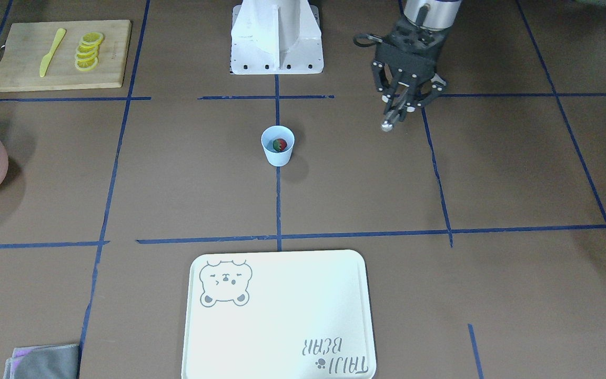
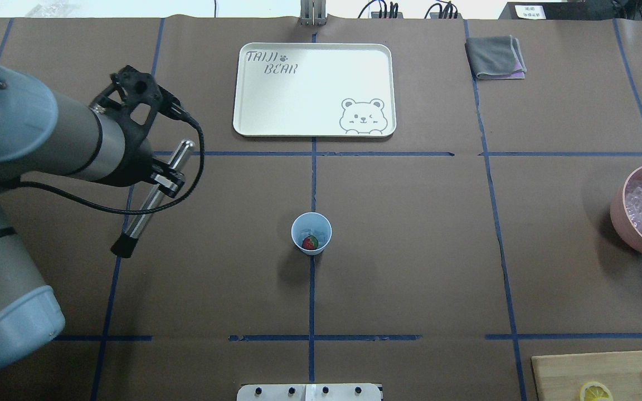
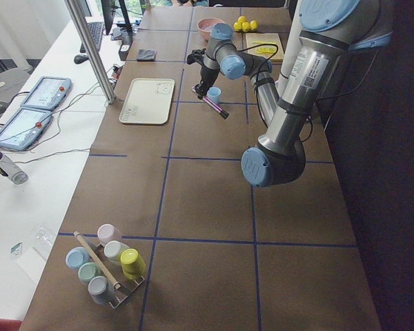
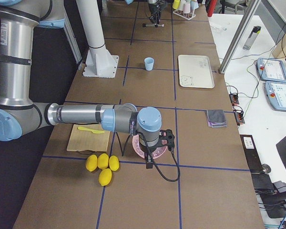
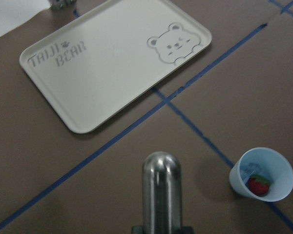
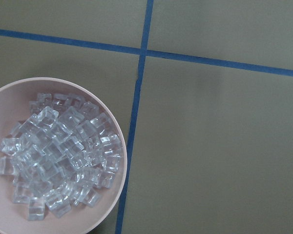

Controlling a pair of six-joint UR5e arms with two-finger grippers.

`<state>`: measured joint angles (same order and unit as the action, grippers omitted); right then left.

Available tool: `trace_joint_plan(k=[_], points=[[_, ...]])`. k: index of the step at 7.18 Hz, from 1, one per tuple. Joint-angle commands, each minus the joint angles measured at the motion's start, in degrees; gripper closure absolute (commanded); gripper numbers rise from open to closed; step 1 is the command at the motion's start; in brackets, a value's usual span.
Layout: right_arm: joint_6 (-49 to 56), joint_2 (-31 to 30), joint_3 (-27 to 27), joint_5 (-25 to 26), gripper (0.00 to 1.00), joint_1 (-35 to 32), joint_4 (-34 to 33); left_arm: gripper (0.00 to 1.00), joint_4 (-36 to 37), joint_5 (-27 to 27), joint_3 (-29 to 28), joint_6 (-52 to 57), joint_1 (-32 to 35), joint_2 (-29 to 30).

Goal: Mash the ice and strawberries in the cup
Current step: 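Lift the pestle out of the cup and carry it back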

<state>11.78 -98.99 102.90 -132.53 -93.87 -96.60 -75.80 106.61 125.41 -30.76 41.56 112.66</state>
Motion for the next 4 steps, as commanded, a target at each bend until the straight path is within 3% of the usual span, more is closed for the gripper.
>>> trace_joint_plan(k=[1, 4], points=[[0.00, 0.03, 0.02, 0.08, 0.01, 0.01, 0.01, 0.95, 6.28, 2.55, -0.33, -0.08, 6.83, -8.20], [0.00, 0.03, 0.02, -0.01, 0.01, 0.01, 0.10, 0.95, 4.45, 4.30, -6.81, -0.09, 15.73, -17.28]])
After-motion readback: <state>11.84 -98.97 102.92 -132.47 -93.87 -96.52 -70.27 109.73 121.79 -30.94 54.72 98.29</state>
